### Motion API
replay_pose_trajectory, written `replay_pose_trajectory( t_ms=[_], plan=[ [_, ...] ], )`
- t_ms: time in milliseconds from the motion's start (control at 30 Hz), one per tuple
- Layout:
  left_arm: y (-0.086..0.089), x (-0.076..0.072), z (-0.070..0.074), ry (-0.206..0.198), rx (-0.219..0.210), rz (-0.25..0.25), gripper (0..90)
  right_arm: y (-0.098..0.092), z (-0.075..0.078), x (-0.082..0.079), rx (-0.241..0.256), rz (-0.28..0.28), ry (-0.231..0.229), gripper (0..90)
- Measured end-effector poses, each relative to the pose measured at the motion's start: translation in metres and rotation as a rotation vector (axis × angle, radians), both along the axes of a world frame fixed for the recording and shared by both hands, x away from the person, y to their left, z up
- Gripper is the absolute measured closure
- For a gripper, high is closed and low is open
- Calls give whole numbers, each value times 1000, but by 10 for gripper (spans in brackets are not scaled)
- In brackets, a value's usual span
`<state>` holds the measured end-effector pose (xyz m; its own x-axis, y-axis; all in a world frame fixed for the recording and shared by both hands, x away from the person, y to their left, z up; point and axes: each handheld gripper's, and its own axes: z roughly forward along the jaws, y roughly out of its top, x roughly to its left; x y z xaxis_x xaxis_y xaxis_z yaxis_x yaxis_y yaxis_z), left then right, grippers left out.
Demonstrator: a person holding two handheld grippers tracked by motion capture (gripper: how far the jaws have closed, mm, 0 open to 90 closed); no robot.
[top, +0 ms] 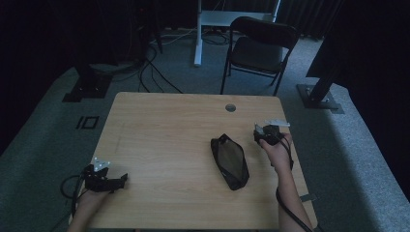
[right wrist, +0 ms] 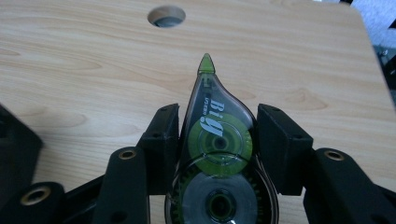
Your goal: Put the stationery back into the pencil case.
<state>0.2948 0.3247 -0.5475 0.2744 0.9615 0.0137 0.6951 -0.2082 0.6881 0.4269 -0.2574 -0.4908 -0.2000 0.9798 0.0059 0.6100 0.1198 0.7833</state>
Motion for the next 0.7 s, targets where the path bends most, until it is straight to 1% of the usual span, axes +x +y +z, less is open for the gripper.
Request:
replay_pose_trajectory(
  t_ms=[167,233,300,333,400,433,533,567,667,700],
  plan=[
    [0,0,0,0,0,0,4,4,11,-8,14,4,-14,503],
    [0,0,0,0,0,0,4,8,16,-13,-4,10,-26,503],
    [0,0,0,0,0,0,4,10,18,-18,1,13,-22,503],
    [0,0,0,0,0,0,4,11,19,-20,12,15,-23,503],
    [0,0,0,0,0,0,4,14,21,-23,13,21,-15,503],
    [0,0,0,0,0,0,4,16,23,-25,15,25,-20,503],
    [0,0,0,0,0,0,4,21,29,-30,-14,26,-37,504],
    [0,0,0,0,0,0,4,22,30,-31,-18,26,-35,504],
    [0,0,0,0,0,0,4,26,33,-34,-14,38,-34,504],
    [0,0,0,0,0,0,4,27,35,-36,0,38,-36,504]
  ],
)
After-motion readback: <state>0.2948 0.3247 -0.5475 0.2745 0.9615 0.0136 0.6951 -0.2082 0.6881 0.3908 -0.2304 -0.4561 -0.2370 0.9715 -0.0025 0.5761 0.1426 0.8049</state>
